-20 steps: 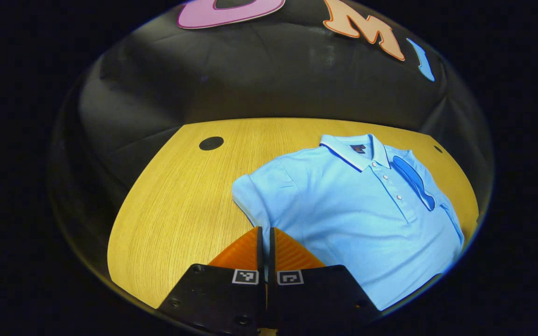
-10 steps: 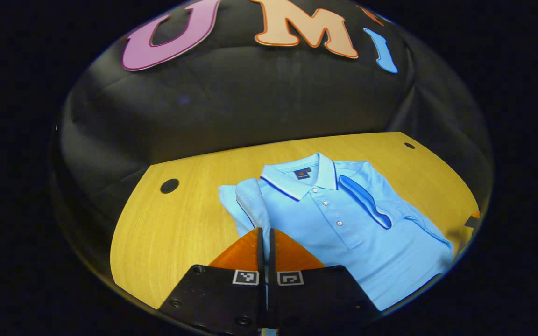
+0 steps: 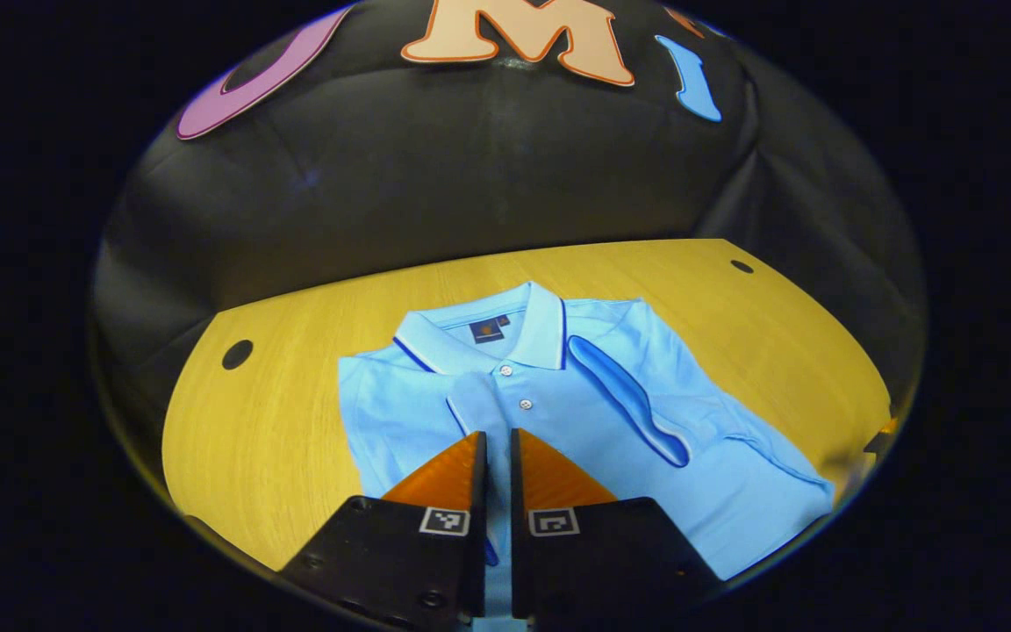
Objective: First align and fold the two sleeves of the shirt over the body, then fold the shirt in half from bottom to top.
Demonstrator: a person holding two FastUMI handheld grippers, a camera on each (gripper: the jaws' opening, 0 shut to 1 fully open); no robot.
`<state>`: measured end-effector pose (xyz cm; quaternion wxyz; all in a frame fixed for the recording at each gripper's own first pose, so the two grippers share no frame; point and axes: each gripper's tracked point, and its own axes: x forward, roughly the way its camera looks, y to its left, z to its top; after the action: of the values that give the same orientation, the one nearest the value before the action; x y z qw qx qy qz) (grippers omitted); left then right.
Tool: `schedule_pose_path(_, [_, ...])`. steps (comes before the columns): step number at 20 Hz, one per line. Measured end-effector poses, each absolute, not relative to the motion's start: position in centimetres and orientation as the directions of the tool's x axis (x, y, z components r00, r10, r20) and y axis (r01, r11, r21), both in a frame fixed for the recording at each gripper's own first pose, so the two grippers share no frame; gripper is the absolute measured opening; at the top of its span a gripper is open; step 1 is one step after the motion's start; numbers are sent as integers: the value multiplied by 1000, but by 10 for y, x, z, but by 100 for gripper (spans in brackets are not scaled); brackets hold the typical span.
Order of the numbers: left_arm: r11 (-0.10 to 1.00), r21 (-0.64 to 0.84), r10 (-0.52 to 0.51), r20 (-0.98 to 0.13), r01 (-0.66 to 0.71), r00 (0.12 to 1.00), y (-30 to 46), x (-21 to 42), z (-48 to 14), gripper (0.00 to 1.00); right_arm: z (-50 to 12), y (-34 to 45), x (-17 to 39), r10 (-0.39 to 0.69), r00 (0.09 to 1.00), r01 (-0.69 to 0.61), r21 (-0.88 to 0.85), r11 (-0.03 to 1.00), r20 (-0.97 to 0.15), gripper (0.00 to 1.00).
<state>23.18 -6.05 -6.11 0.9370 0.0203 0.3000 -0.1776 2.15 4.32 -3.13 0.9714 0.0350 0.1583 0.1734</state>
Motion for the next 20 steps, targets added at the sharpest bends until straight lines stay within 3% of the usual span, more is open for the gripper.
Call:
schedule_pose_path(1, [936, -79, -325, -571, 343, 754, -60, 227, -59, 16, -32, 43, 20, 348, 889, -326, 123, 937, -296, 98])
schedule_pose_path(4, [944, -93, -313, -566, 318, 763, -49, 208, -54, 87, -31, 45, 14, 346, 889, -327, 115, 938, -301, 98])
schedule_pose_path(8, [954, -108, -290, -567, 279, 771, -16, 145, -43, 98, -36, 49, -6, 352, 878, -331, 119, 936, -325, 98])
schedule_pose_path(20, [986, -95, -166, -586, 136, 793, 66, -99, -71, 96, -75, 65, -120, 399, 792, -390, 121, 913, -461, 98])
